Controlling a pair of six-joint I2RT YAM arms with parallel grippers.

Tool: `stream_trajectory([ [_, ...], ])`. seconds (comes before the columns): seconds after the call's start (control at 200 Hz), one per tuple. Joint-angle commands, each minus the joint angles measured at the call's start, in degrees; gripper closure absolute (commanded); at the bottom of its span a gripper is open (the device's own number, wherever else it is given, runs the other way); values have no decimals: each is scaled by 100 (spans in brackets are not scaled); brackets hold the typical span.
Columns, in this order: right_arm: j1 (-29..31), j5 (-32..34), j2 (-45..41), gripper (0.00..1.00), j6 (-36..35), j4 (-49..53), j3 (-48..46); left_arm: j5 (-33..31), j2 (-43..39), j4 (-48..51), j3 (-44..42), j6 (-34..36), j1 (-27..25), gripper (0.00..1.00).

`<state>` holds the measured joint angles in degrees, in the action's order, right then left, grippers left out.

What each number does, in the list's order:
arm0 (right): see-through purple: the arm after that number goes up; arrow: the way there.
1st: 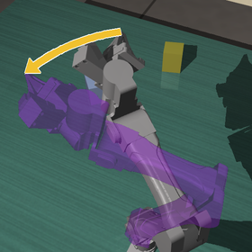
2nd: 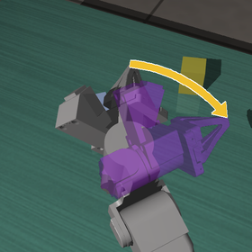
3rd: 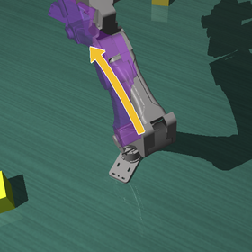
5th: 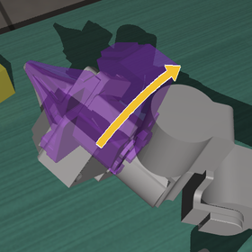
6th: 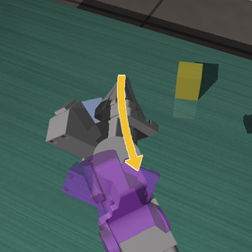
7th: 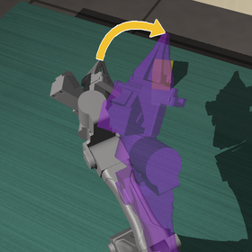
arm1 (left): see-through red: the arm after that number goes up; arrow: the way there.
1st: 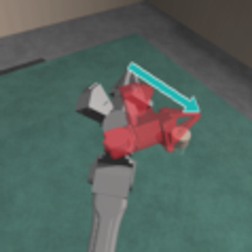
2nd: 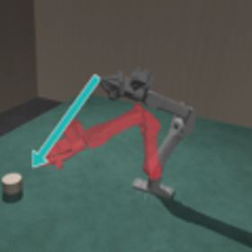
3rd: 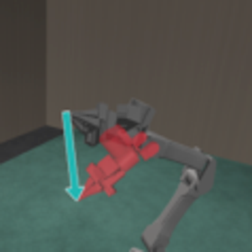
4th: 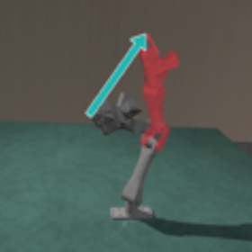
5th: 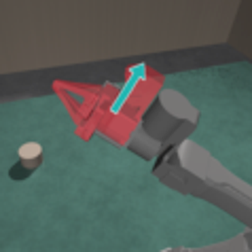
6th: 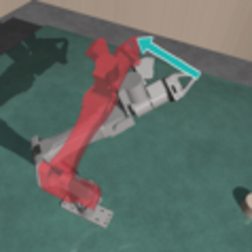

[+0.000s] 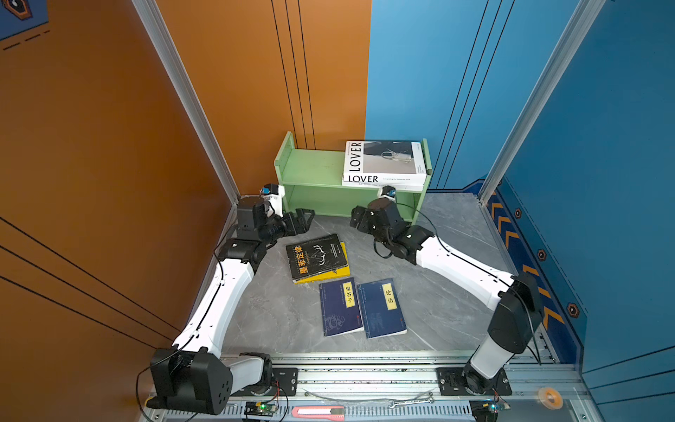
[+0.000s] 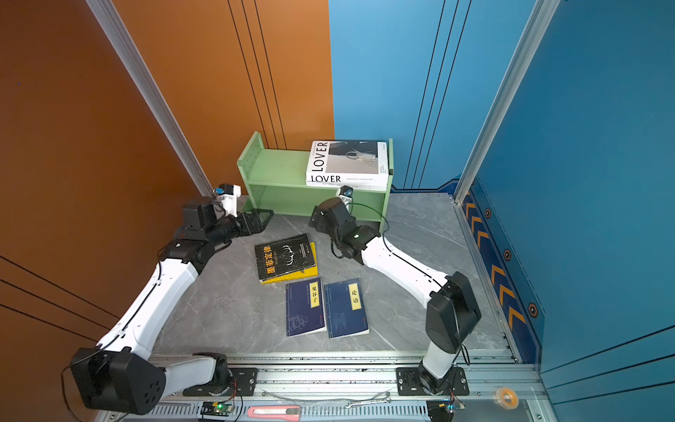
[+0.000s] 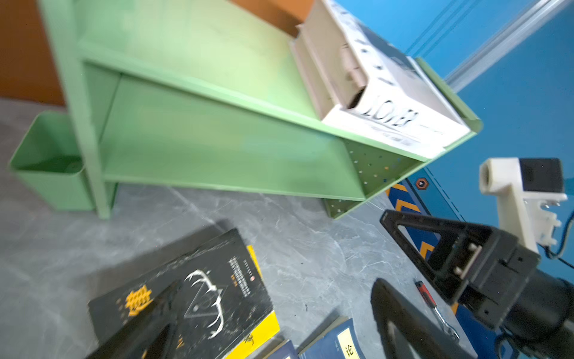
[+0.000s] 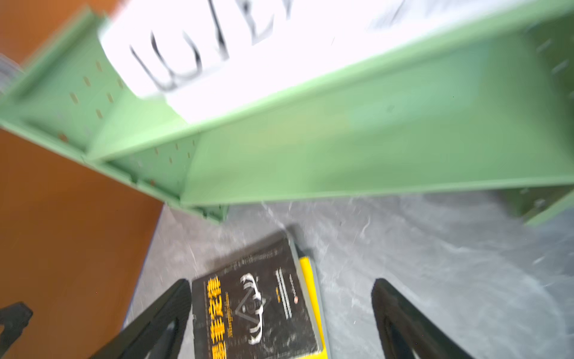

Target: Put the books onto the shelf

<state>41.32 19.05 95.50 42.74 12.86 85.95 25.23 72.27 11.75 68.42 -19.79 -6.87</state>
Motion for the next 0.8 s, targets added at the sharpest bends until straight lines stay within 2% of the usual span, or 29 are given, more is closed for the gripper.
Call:
stream_trajectory([
  [0.0, -71, 421, -376, 6, -147, 218, -56, 257, 462, -516, 477, 441, -215, 6],
  [0.29, -465, 751, -1348, 6, -87, 794, -405, 836, 2044, -969, 1996, 784, -480, 9],
  [0.421, -584, 932, -1895, 6, 4, 914, -755, 695, 2602, -763, 2545, 1128, -612, 10],
  [0.661, -861, 1247, -2812, 6, 96, 1366, -1188, 513, 3291, -834, 3098, 1229, -842, 13],
  [0.681, -891, 1277, -2880, 6, 102, 1402, -1228, 470, 3340, -832, 3131, 1232, -867, 17],
  [0.791, -1065, 1342, -3219, 6, 161, 1489, -1364, 164, 3523, -816, 3281, 1239, -981, 21],
])
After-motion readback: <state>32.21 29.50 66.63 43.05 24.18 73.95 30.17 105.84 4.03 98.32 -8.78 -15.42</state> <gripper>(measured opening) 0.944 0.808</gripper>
